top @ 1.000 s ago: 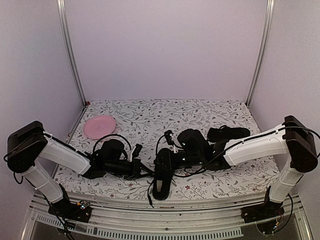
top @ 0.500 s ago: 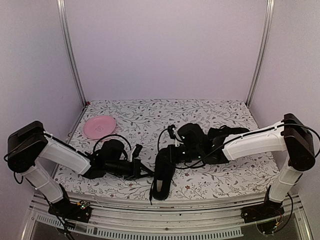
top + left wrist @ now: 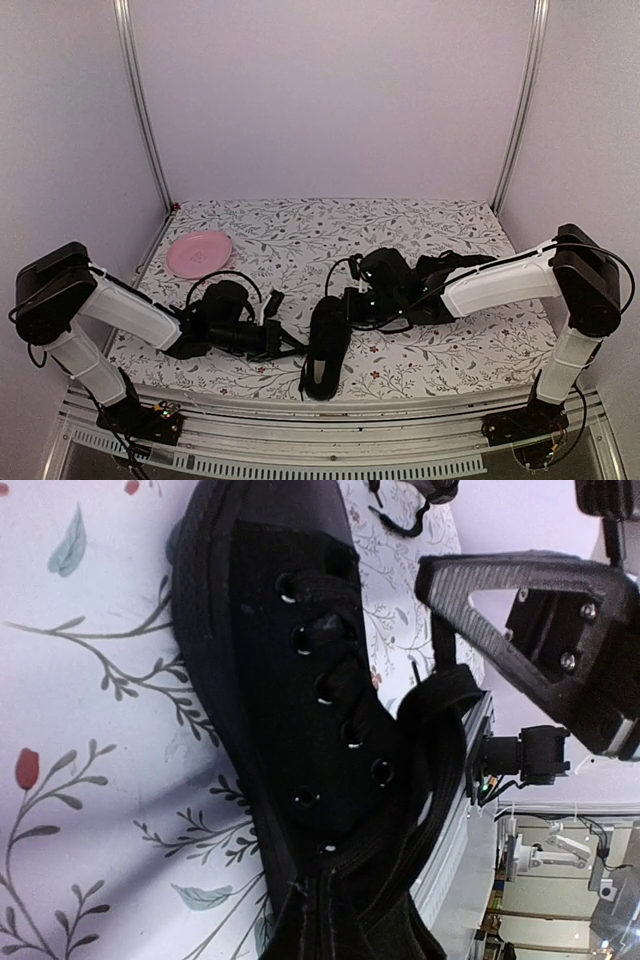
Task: Tie the shoes
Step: Tie the crossed shoelace on the shoe.
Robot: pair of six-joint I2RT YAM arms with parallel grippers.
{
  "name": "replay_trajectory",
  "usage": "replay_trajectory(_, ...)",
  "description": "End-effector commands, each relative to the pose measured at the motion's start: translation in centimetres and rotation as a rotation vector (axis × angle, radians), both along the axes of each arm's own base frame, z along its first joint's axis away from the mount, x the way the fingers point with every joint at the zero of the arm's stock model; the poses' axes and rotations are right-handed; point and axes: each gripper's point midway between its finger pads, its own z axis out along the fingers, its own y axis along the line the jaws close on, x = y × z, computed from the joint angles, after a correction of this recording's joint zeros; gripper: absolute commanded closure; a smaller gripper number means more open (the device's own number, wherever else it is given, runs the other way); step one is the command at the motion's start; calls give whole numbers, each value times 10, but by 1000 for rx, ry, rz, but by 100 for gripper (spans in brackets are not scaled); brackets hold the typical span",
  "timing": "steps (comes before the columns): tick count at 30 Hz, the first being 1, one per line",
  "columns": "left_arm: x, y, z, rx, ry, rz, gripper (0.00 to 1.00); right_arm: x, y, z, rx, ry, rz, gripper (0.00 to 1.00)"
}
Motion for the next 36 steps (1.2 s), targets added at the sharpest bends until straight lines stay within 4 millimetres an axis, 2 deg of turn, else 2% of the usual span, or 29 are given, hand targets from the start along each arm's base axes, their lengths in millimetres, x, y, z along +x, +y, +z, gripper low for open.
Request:
replay_trajectory(1,-3,7,-5,11,6,9,100,8,-13,-13,-15,19,-58,98)
replay_trajectory(9,-7,16,-10,25,24,30,100,11,-20,-18,-16,35,-84,98)
replay_trajectory(14,-6,12,-6,20,5,9,100,10,-12,-12,25,18,-32,97)
replay_trajectory(15,-5,12,-5,26,0,5,98,9,-11,-9,31,9,-19,95)
replay_trajectory(16,-1,11,-1,32,-16,6,91,9,-10,-5,35,-3,-11,92)
replay_trajectory(18,6,16,1,73,-40,23,81,10,-14,3,41,-26,-8,83)
replay_trajectory(19,11,19,4,90,-61,37,76,10,-18,6,40,-37,-10,71)
replay_trajectory(22,24,34,14,144,-125,79,61,8,-27,20,55,-69,-7,52)
replay_trajectory(25,36,48,25,192,-187,104,48,3,-38,27,57,-93,7,37)
replay_trajectory(27,44,52,35,206,-231,106,45,-4,-48,24,60,-89,13,30)
replay_trajectory(30,50,44,53,191,-314,53,44,-18,-47,27,117,-92,85,28)
replay_trajectory(33,52,24,68,143,-376,-37,44,-36,-39,29,197,-88,184,32)
replay_trajectory(36,53,7,76,104,-422,-110,44,-44,-32,29,245,-91,245,37)
